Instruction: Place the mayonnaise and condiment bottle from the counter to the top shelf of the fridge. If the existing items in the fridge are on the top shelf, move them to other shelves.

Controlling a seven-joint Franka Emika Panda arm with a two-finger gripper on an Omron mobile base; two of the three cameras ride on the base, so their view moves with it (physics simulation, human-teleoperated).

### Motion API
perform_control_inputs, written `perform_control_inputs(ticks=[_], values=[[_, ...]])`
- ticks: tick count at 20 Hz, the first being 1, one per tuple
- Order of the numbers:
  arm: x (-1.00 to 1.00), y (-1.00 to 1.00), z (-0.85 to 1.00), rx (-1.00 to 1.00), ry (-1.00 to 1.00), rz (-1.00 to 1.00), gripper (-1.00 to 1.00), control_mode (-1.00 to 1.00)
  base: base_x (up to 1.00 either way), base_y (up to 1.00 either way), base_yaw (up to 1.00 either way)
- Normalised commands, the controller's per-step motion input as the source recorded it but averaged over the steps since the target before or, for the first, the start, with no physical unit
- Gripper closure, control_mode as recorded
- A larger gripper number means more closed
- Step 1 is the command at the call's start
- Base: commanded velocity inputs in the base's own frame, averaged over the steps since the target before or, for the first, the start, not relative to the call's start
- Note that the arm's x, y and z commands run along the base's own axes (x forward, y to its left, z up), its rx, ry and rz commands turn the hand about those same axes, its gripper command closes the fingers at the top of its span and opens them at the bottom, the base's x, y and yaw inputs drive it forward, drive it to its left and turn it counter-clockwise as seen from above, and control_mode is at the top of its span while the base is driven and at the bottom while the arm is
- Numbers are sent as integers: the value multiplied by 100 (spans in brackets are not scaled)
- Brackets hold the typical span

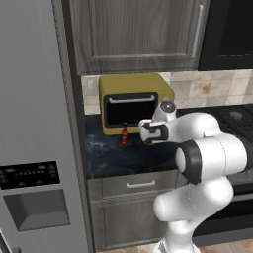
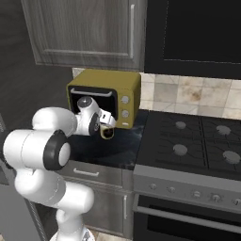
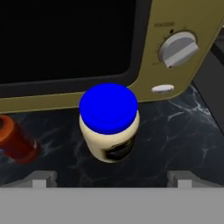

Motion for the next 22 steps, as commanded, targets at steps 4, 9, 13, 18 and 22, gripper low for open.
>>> perform_control_inputs(ticks=[4,9,13,18,22], values=[[32,0,-21,0,0,0,-100,-100,0,0,0],[34,0,-14,0,0,0,-100,-100,0,0,0],[31,0,-12,0,0,0,-100,-100,0,0,0],[13,0,-18,0,0,0,-100,-100,0,0,0],[4,0,-16,0,-1,0,-100,-100,0,0,0]])
